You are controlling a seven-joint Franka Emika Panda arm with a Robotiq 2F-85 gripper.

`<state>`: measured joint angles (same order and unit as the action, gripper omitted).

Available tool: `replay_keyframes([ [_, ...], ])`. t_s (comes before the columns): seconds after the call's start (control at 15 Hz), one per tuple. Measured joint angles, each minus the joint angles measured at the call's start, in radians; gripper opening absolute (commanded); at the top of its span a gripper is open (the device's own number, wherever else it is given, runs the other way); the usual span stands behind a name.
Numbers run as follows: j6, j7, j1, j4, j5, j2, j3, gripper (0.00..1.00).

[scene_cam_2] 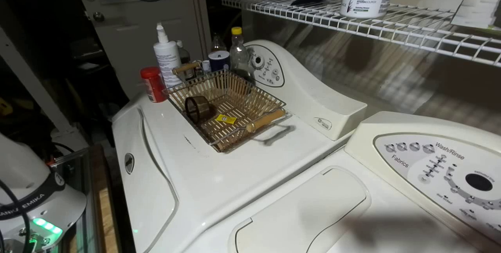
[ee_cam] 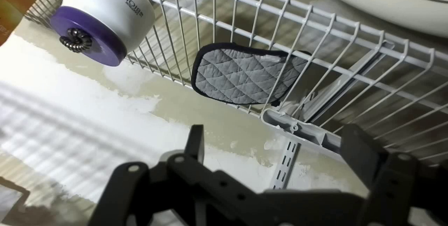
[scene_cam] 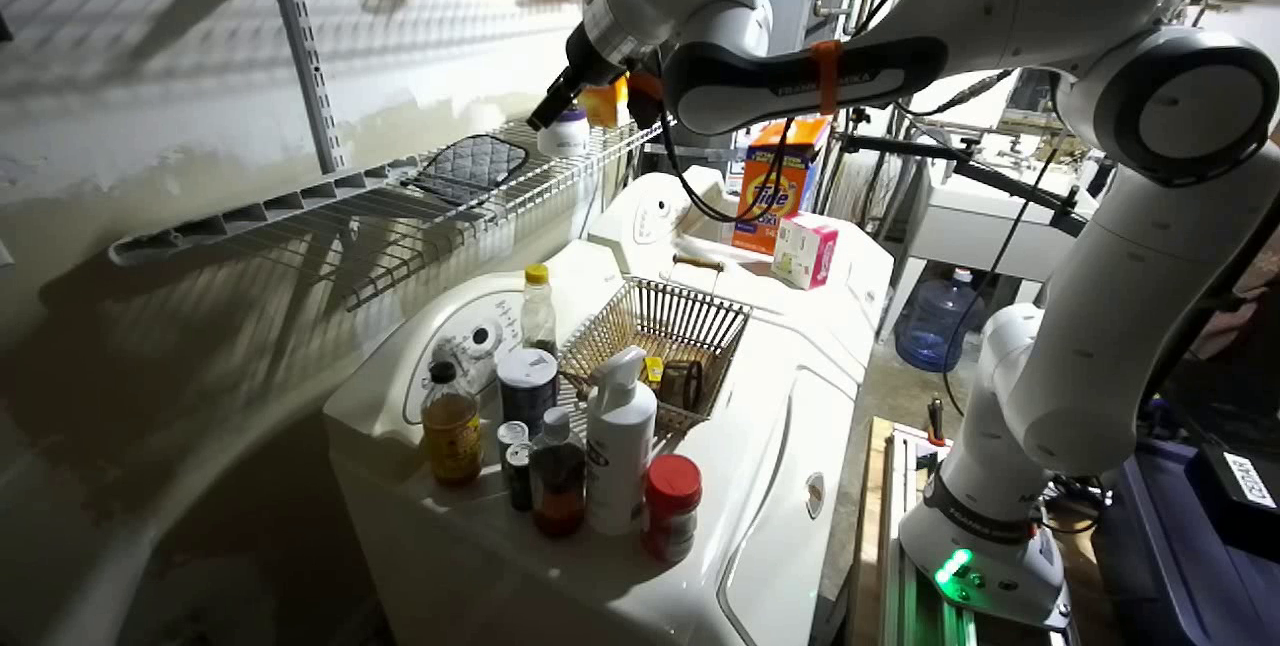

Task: Remove the grey potholder from the spaces of the rack

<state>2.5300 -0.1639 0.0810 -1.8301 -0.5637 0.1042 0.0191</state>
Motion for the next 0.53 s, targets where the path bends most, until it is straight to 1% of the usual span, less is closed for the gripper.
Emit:
replay_keyframes([
  [0.4,0.000,0.002,-0.008,0.000,0.005,0.000,-0.007,1.00],
  [0.47,0.001,0.013,-0.012,0.002,0.027,-0.003,-0.008,1.00],
  [0.53,0.007,0.044,-0.014,0.005,0.072,-0.008,-0.007,1.00],
])
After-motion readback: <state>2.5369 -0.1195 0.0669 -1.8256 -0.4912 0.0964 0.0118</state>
